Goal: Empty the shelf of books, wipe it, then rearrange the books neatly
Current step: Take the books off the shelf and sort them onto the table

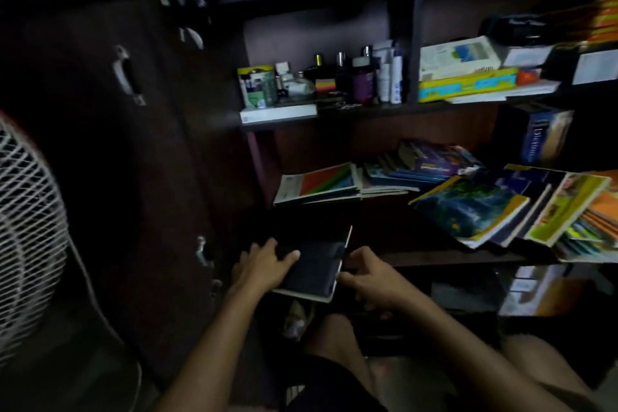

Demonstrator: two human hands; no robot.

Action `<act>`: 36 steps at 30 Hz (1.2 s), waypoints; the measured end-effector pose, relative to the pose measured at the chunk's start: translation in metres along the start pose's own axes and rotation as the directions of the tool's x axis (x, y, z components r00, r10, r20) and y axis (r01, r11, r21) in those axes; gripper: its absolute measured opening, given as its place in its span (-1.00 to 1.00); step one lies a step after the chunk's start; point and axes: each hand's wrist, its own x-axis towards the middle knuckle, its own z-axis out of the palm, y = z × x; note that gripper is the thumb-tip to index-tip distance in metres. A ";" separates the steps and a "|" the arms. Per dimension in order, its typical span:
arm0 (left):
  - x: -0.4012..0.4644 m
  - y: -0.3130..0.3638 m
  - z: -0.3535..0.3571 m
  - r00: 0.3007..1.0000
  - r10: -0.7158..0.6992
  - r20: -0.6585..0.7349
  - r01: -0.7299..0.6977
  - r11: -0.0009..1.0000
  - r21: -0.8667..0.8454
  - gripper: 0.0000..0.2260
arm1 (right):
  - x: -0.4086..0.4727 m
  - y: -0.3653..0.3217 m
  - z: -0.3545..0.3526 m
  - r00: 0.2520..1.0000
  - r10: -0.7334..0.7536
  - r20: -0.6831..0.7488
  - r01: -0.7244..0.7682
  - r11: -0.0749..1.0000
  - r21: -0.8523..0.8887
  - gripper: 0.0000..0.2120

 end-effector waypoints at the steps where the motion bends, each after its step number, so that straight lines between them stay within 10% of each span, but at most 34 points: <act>1: -0.003 -0.006 0.004 1.000 -0.003 0.015 0.003 1.000 0.018 -0.36 | -0.002 -0.004 0.008 1.000 -0.019 0.004 0.019 1.000 -0.023 -0.61; 11: 0.040 0.063 0.006 0.944 0.267 -0.196 -0.239 0.959 0.155 -0.54 | 0.043 -0.011 -0.045 0.986 0.050 -0.158 -0.124 0.857 -0.500 -0.42; 15: 0.118 0.086 0.006 0.914 0.369 -0.169 -0.353 0.928 0.120 -0.33 | 0.090 -0.009 -0.064 0.973 -0.032 -0.229 -0.111 0.804 -0.584 -0.41; 22: 0.222 0.101 0.035 0.862 0.502 -0.069 -0.506 0.860 -0.066 -0.08 | 0.182 -0.028 -0.068 0.957 0.132 -0.259 -0.201 0.944 -0.262 -0.45; 29: 0.234 0.097 0.054 0.795 0.563 -0.226 -0.555 0.825 0.105 -0.37 | 0.233 -0.025 -0.058 0.873 0.221 -0.436 -0.077 0.942 0.325 -0.71; 36: 0.203 0.104 0.021 0.465 0.636 -0.616 -0.723 0.674 0.150 -0.54 | 0.184 -0.041 -0.095 0.865 -0.023 -0.502 0.225 0.911 0.346 -0.71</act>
